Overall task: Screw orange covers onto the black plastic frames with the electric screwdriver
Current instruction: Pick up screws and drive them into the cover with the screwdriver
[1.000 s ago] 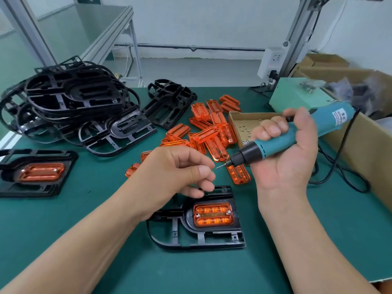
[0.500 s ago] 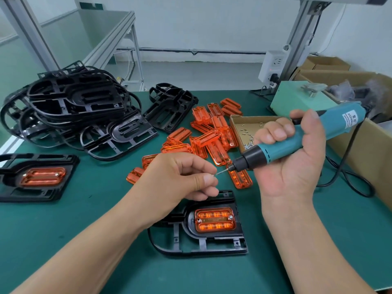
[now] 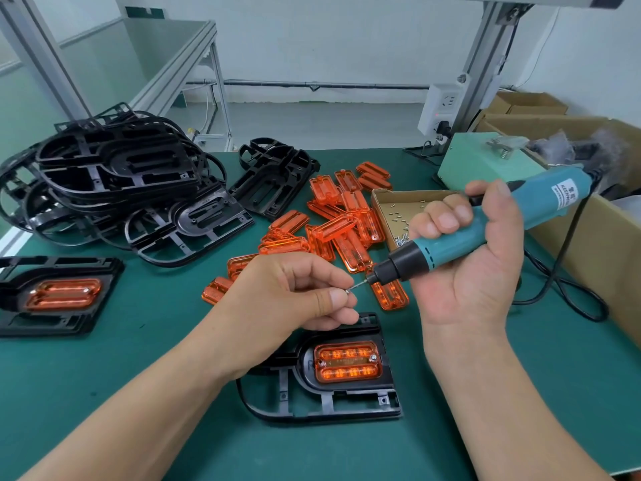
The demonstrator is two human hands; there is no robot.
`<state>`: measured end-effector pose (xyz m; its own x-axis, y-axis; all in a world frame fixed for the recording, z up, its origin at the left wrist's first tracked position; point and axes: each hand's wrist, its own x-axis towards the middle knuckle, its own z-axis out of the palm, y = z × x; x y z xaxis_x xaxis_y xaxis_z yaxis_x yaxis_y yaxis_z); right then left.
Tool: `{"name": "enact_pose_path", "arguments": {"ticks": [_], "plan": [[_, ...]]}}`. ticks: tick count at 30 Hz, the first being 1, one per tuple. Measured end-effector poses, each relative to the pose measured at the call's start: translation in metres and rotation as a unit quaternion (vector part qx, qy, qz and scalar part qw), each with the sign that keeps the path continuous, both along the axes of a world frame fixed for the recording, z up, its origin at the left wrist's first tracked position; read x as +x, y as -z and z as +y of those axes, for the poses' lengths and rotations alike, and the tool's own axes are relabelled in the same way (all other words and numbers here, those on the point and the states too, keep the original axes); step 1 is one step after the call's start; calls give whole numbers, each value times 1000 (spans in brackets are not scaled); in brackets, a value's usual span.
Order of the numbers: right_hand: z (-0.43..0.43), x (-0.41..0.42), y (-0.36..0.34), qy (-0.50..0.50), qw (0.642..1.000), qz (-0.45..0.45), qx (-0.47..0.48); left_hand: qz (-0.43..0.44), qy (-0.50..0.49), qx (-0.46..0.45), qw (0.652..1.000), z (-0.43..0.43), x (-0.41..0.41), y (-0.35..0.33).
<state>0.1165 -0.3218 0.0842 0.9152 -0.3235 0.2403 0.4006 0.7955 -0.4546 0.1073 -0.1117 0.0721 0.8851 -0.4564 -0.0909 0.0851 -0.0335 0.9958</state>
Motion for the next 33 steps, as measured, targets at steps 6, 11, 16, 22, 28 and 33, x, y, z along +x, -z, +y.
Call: {"name": "enact_pose_path", "arguments": {"ticks": [6, 11, 16, 22, 28, 33], "plan": [[0, 0, 2, 3, 1000, 6, -11, -12, 4, 0, 1000, 1, 1, 2], [6, 1, 6, 10, 999, 44, -27, -99, -14, 82, 992, 1, 0, 5], [7, 0, 12, 2, 997, 70, -13, -142, -6, 122, 982, 2, -1, 5], [8, -2, 14, -21, 996, 81, -10, -216, 48, 232, 947, 20, 10, -3], [20, -10, 13, -109, 988, 44, -99, -215, 174, 436, 856, 41, 16, -9], [29, -16, 11, -133, 977, 27, -167, -251, 186, 454, 834, 34, 14, -6]]}}
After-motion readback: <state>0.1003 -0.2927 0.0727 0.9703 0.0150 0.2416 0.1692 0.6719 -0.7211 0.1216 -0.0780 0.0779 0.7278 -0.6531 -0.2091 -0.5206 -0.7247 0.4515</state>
